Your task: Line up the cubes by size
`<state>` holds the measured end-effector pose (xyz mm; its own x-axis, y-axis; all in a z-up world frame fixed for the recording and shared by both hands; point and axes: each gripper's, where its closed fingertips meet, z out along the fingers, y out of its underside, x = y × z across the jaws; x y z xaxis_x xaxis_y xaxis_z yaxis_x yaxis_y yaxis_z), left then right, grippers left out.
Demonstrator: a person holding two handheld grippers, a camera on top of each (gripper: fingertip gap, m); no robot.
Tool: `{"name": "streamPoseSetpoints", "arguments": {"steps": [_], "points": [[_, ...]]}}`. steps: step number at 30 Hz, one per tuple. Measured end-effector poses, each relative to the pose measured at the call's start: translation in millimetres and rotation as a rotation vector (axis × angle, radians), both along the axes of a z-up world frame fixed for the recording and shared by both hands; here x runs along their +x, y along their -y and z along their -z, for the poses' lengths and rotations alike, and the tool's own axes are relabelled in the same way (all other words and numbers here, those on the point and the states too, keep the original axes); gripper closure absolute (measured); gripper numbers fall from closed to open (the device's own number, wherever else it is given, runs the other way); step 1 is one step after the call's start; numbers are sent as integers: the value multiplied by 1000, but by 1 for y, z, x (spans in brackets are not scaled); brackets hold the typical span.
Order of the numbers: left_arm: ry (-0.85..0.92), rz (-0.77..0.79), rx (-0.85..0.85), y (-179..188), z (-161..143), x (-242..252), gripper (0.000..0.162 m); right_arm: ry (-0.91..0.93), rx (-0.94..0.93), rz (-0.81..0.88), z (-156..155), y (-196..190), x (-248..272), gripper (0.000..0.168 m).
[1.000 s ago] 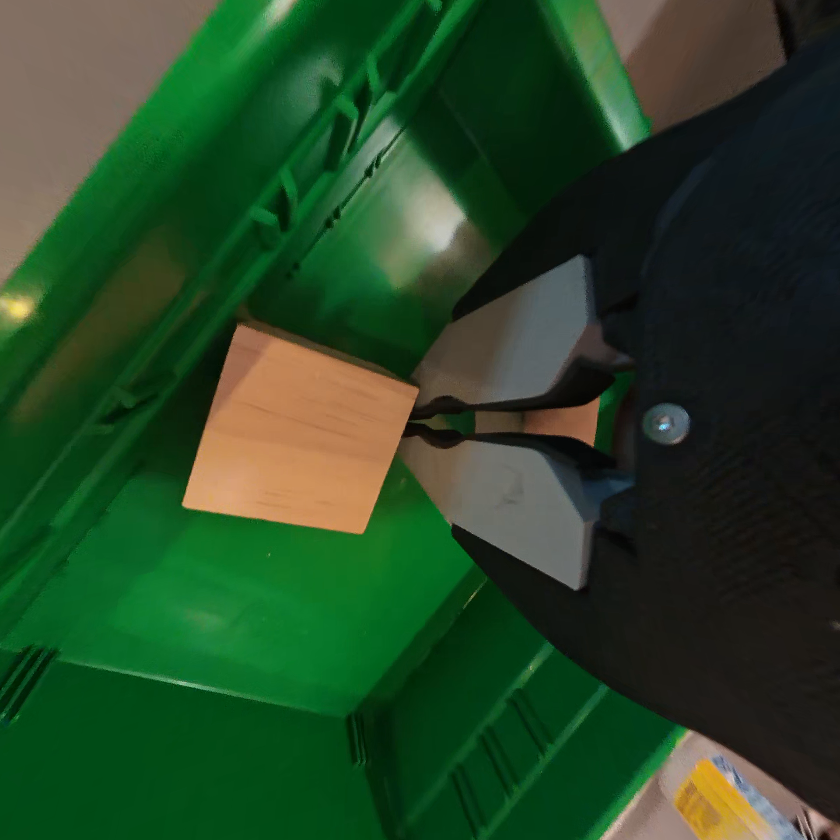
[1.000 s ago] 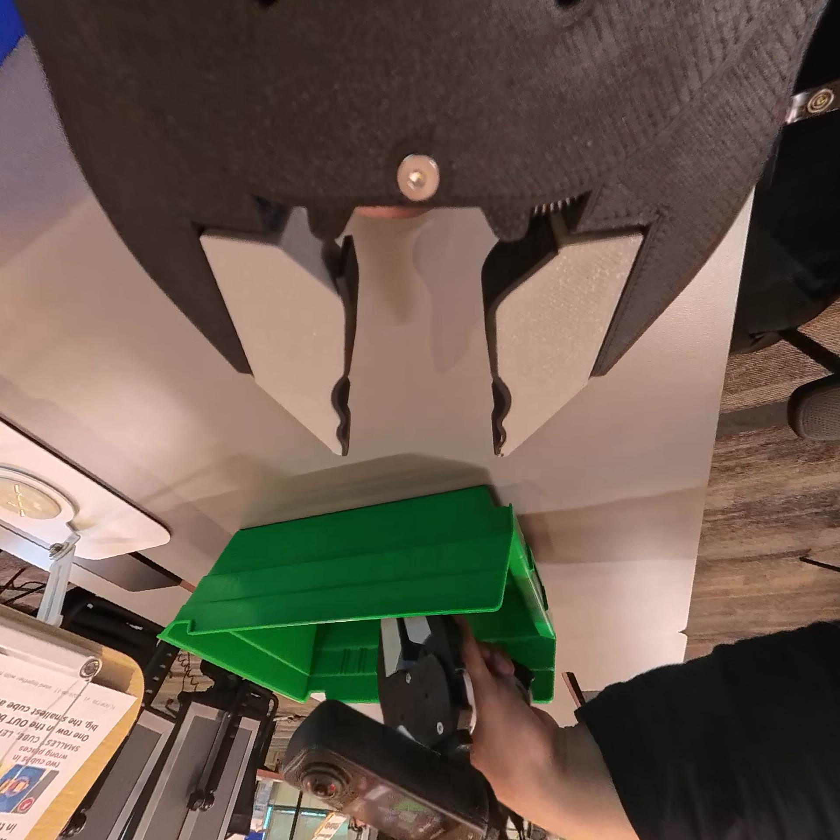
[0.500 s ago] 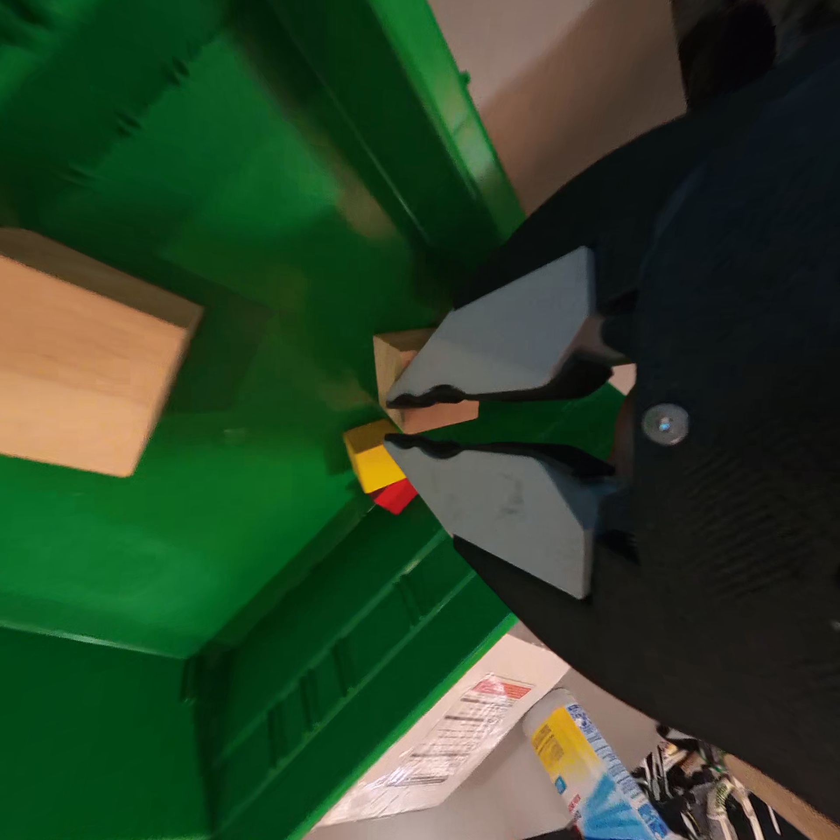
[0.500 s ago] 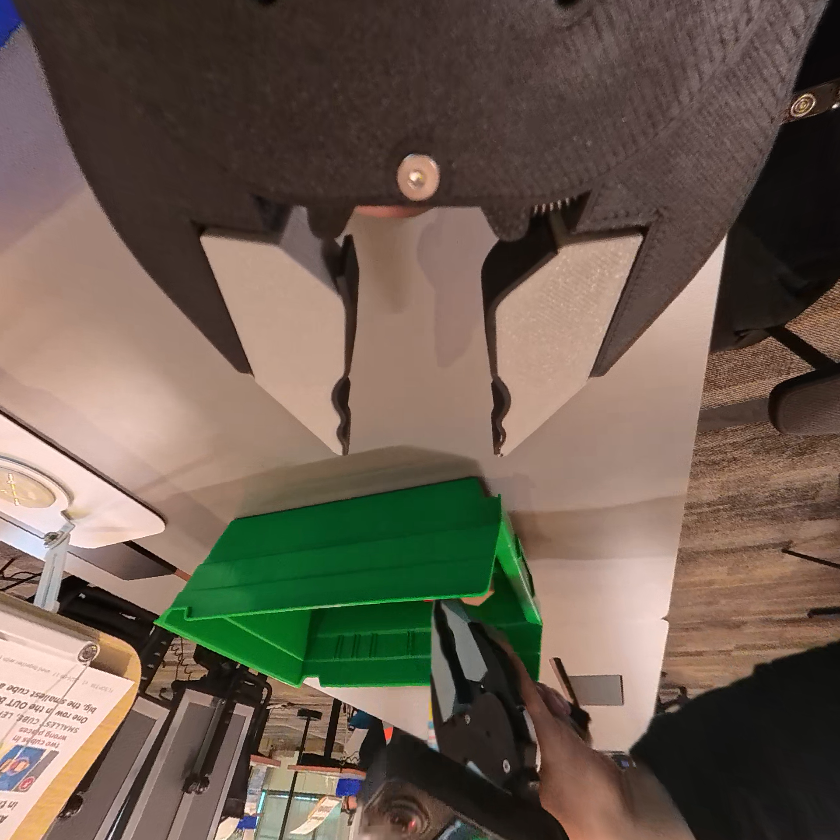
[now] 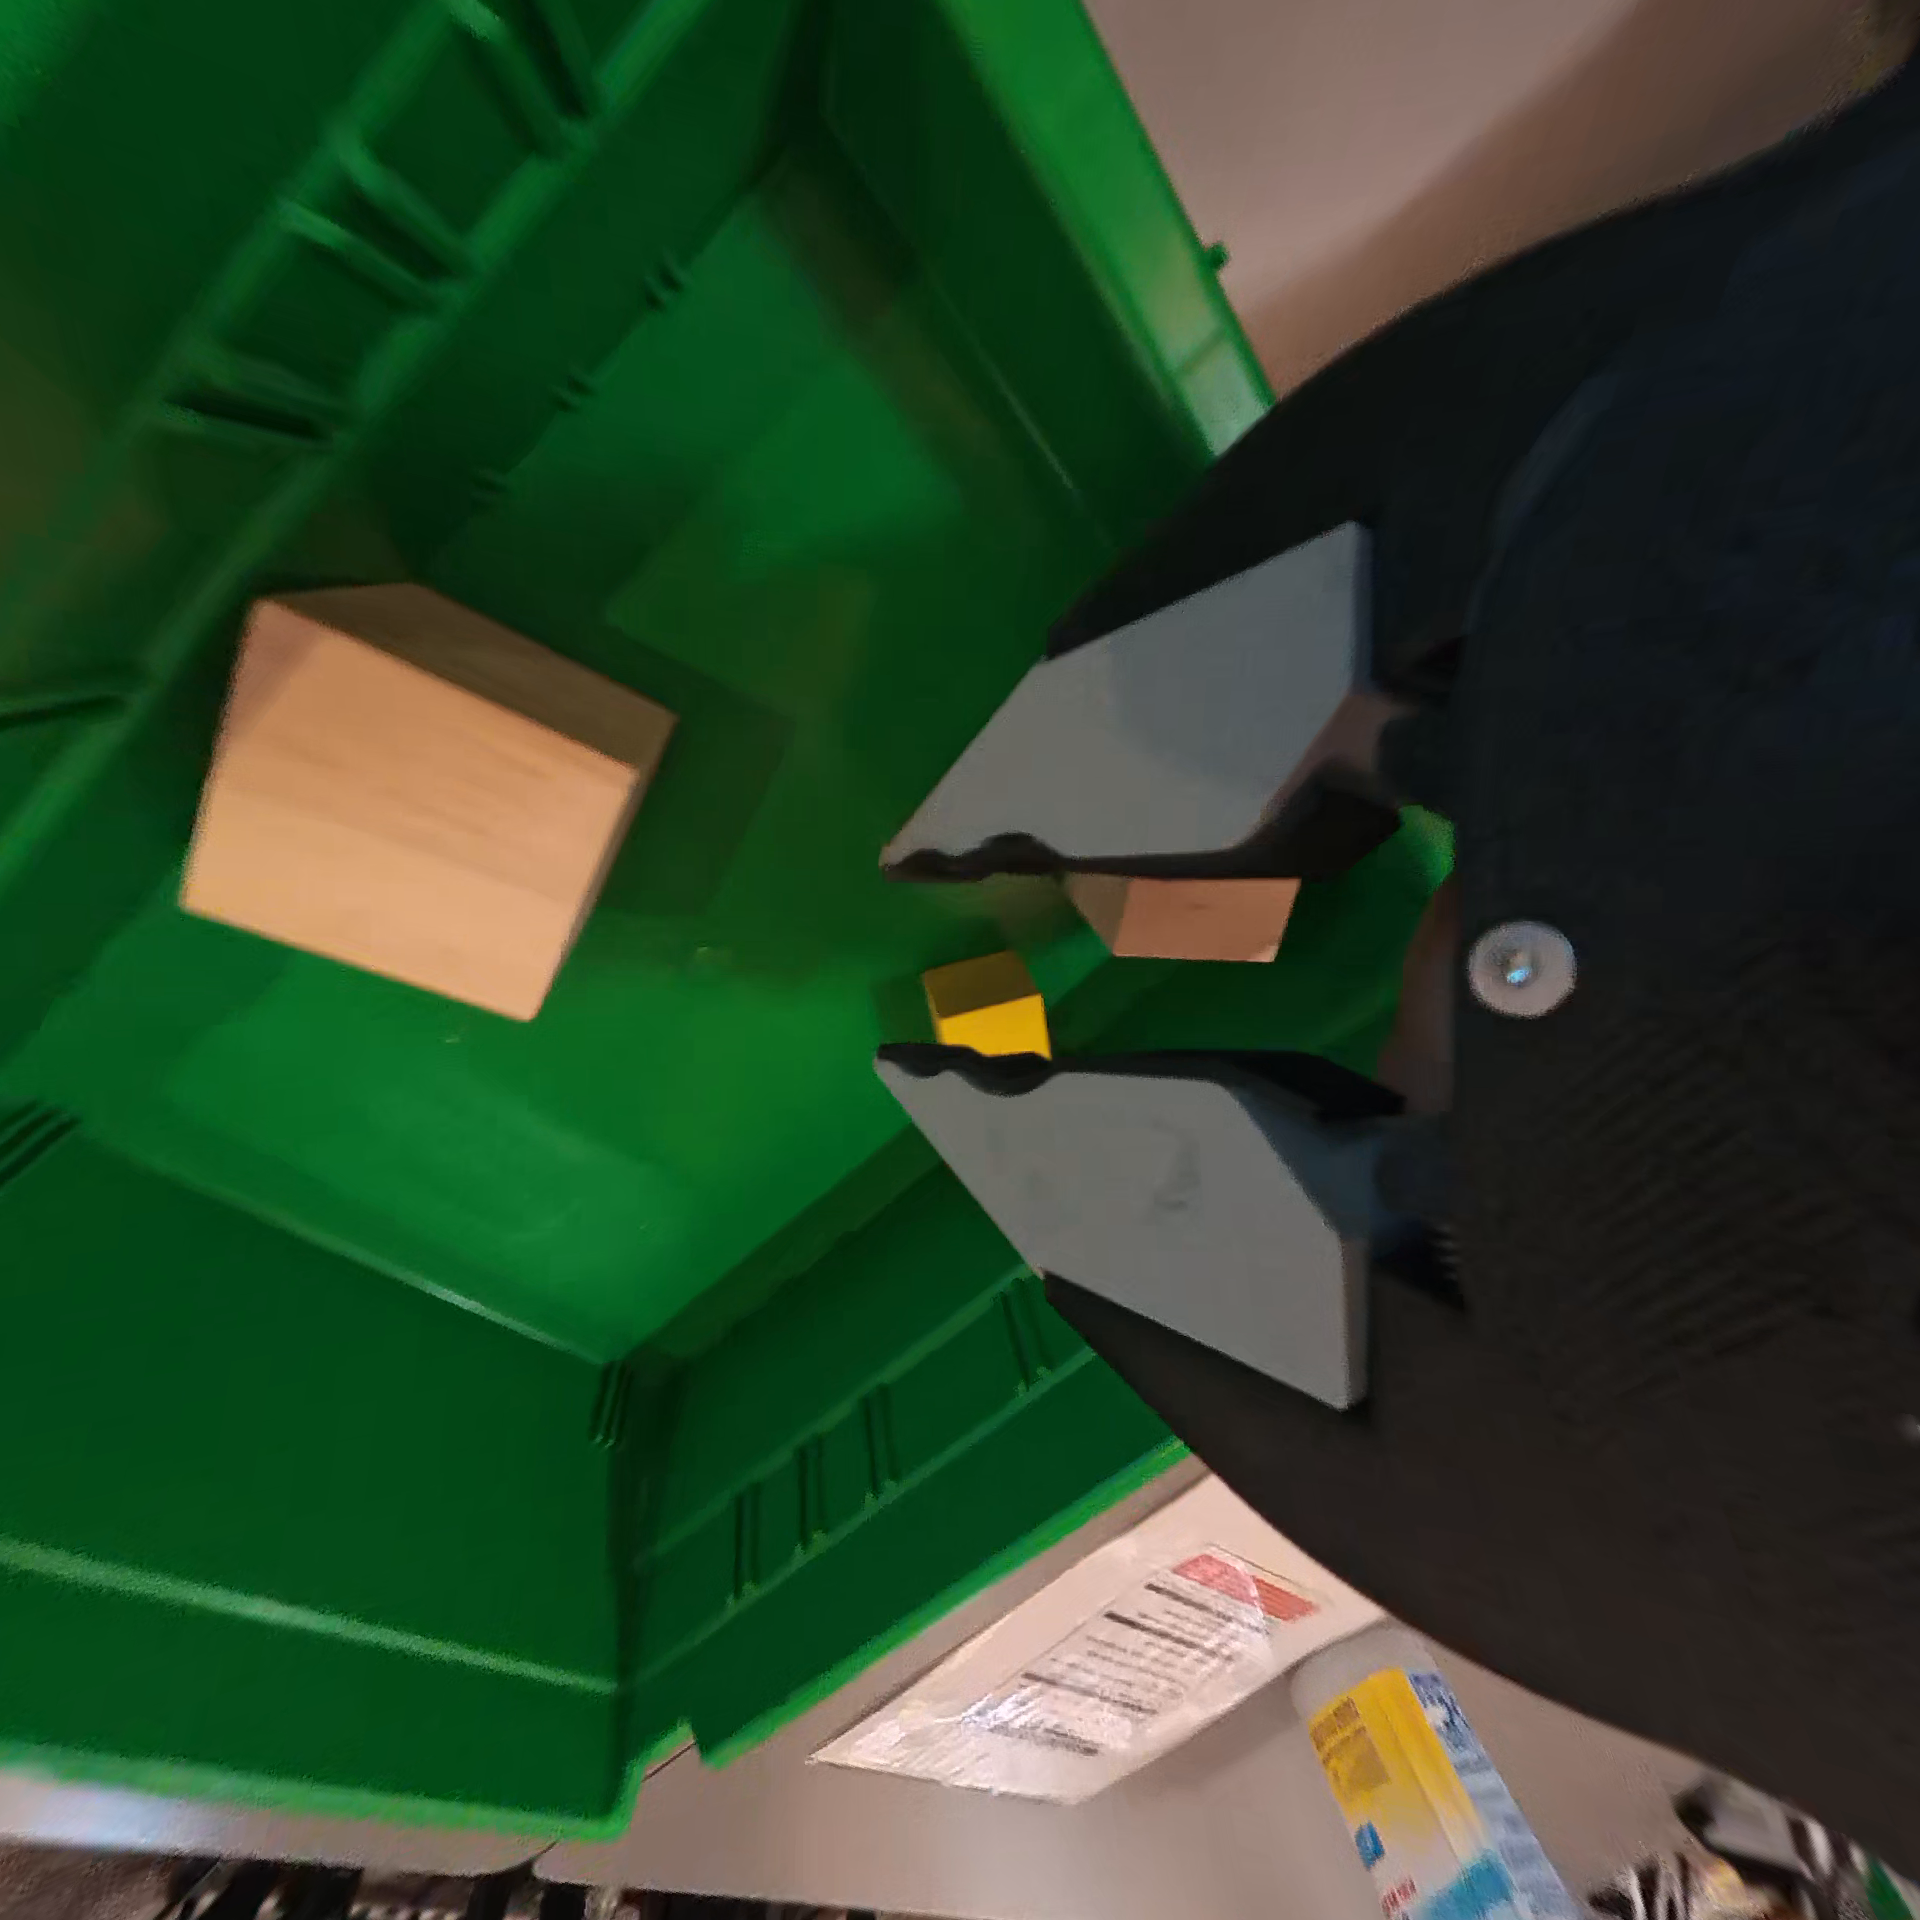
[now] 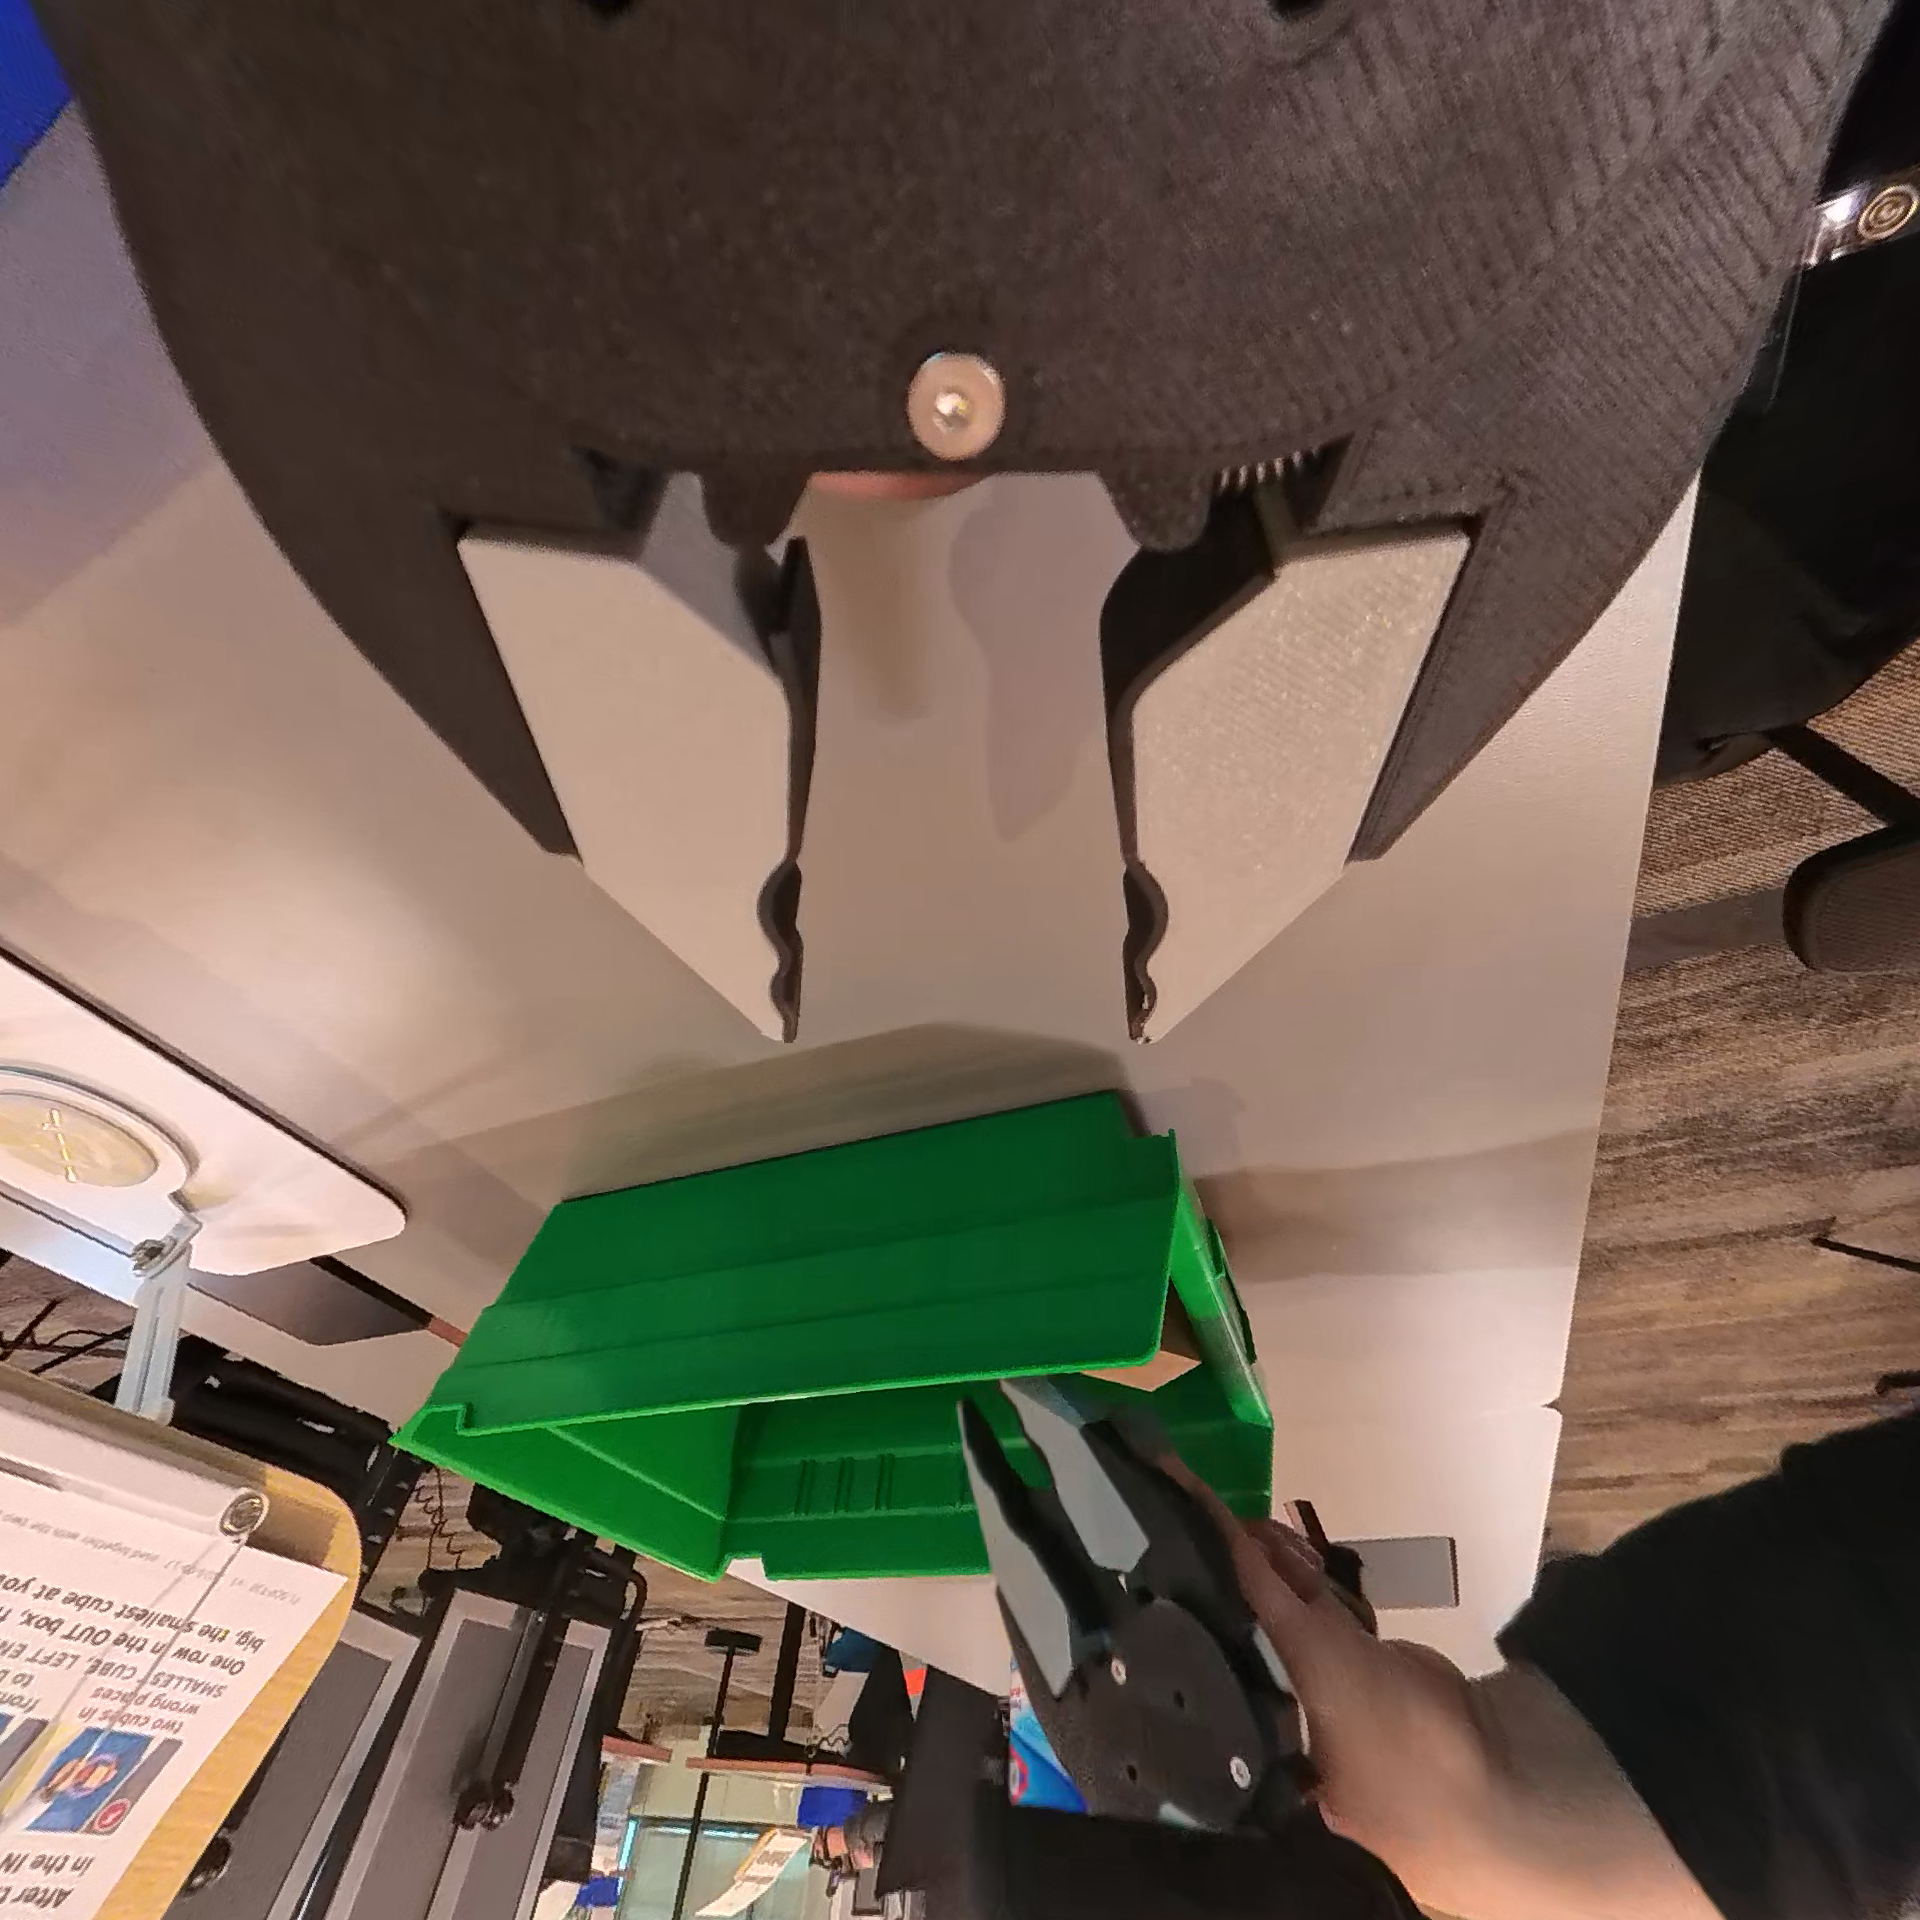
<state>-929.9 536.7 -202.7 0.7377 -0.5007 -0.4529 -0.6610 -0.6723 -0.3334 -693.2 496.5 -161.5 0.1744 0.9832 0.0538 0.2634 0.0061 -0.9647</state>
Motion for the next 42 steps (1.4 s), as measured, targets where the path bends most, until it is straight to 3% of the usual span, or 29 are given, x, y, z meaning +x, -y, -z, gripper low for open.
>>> {"name": "streamPoseSetpoints", "arguments": {"steps": [8, 11, 14, 17, 20, 24, 27, 30, 34, 36, 39, 42], "points": [[156, 114, 122, -19, -12, 31, 112, 13, -3, -2, 3, -1, -1, 107], [168, 246, 84, -28, -6, 50, 95, 26, -4, -5, 6, -1, -2, 107], [127, 322, 14, -43, 5, 56, 90, 30, -7, -7, 7, -1, -2, 106], [133, 339, -142, -48, 24, 59, 88, 26, -18, -8, 6, -3, -1, 106], [145, 330, -278, -51, 43, 57, 97, 10, -25, -6, 2, -4, 1, 107], [180, 349, -267, -54, 40, 59, 97, -1, -28, -3, -1, -5, 3, 107], [206, 277, -84, -67, 17, 49, 97, -6, -35, -8, -2, -5, 4, 107], [314, 257, 203, -67, -32, 45, 97, -23, -64, -53, -6, 2, 2, 106], [590, 664, 654, 3, -122, 108, 98, -74, -250, -273, -20, 35, 0, 104], [617, 727, 784, 33, -149, 128, 97, -142, -375, -394, -37, 49, 1, 103], [647, 859, 915, 76, -168, 169, 97, -281, -642, -582, -74, 63, 6, 100], [603, 965, 959, 102, -160, 211, 97, -374, -928, -768, -109, 71, 10, 95]]}}
